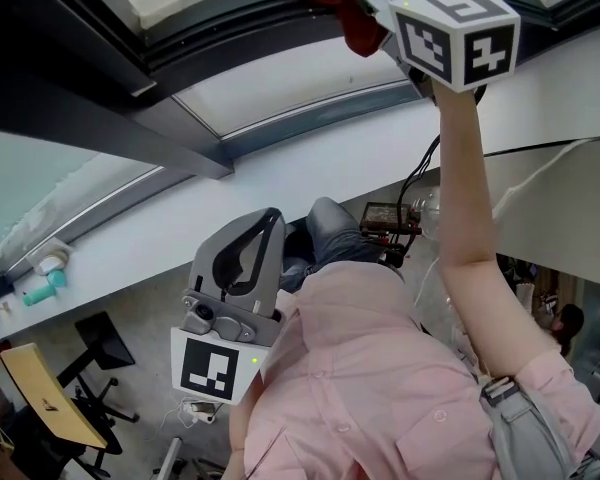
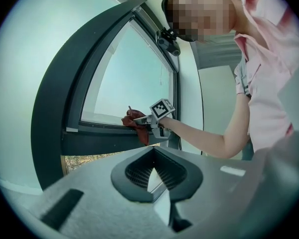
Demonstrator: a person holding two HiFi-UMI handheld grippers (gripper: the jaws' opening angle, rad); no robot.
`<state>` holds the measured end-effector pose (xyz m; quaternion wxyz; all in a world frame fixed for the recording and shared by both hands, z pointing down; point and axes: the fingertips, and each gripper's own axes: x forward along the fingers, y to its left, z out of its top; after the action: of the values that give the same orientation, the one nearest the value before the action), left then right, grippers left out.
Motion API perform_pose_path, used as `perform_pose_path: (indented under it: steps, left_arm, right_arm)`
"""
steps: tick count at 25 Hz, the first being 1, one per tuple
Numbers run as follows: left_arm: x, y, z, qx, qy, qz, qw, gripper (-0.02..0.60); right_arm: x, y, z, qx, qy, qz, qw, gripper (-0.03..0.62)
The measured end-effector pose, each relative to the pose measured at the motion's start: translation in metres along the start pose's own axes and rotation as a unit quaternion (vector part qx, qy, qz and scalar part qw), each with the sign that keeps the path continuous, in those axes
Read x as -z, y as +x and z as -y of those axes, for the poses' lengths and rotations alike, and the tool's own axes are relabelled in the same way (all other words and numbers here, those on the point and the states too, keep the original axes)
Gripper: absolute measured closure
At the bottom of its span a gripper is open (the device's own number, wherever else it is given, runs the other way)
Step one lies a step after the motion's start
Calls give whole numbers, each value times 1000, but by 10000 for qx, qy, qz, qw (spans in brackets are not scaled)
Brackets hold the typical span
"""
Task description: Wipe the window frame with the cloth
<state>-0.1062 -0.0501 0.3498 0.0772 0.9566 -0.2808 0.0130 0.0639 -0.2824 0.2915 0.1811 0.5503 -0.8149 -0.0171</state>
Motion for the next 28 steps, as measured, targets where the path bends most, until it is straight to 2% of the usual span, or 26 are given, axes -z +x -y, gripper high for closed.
perform_pose_path:
  steps: [6, 12, 17, 22, 26, 28]
  left_arm:
    - [-1, -10, 9, -76, -23, 89, 9999, 584]
    - [-4, -6, 18, -343, -64, 190, 9992, 584]
    - [3, 6, 38, -603, -255, 171, 9977, 584]
    - [19, -8, 59, -1141, -304, 234, 9927, 584]
    - [20, -31, 56, -1785, -360, 355, 9826, 584]
    - [12, -39, 53, -1960, -295, 448, 9791, 584]
  right_arm:
    - [-1, -1, -1, 227, -155, 77, 9996, 517]
    - [-2, -1, -2, 313, -292, 47, 9991, 517]
    - [-1, -1, -3, 276, -350, 80, 9990, 518]
    - [-1, -3, -4, 254, -462, 235, 9983, 519]
    - [-2, -6, -5, 371, -567, 338, 9971, 519]
    - [-1, -6, -4, 392, -550, 307, 9972, 519]
